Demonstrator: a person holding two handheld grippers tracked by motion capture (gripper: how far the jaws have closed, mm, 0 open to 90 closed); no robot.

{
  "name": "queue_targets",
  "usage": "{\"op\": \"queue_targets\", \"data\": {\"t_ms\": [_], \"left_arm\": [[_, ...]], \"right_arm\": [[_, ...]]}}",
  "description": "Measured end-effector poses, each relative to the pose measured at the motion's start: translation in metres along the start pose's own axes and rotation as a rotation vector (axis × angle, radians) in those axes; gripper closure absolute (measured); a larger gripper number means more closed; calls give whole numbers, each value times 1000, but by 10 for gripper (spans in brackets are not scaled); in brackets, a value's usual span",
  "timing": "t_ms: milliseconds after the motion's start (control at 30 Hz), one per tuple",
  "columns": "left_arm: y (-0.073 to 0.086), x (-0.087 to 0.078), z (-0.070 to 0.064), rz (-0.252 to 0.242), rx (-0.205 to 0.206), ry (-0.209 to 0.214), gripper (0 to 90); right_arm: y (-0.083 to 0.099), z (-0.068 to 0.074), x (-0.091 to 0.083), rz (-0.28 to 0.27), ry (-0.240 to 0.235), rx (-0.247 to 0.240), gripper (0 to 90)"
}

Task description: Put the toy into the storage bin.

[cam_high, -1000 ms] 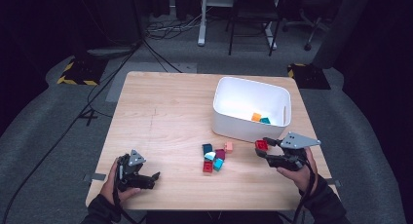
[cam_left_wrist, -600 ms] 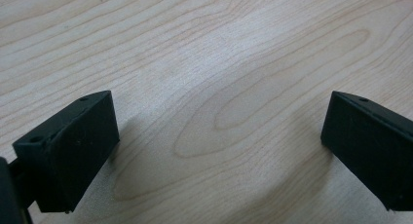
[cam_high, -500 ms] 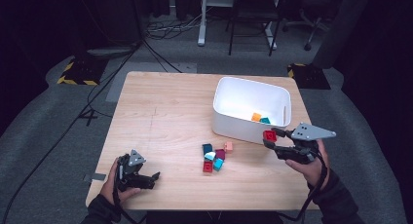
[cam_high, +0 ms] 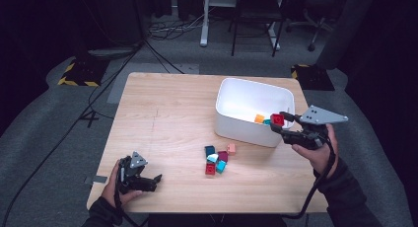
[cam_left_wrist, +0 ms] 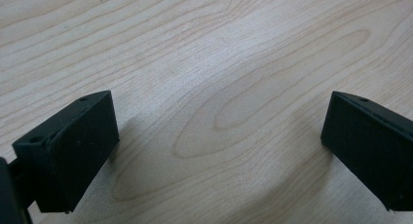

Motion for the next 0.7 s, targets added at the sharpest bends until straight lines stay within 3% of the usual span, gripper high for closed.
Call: {"op": "queue_targets", "data": {"t_ms": [367,700], "left_arm": [[0,0,0,0,0,0,5],[0,0,0,0,0,0,5]], "right_arm": [[-17,-19,20,15,37,15,475],[-18,-33,44,57,50,48,474]]}}
Point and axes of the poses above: each handheld gripper's, and its own axes: x roughly forward along the jaws, y roughly out of its underside, z roughly to its left, the point moved 3 cm from there along x, roughly forward along the jaws, and after that the axes turned 12 degrees about -y, right-handed, at the moved point
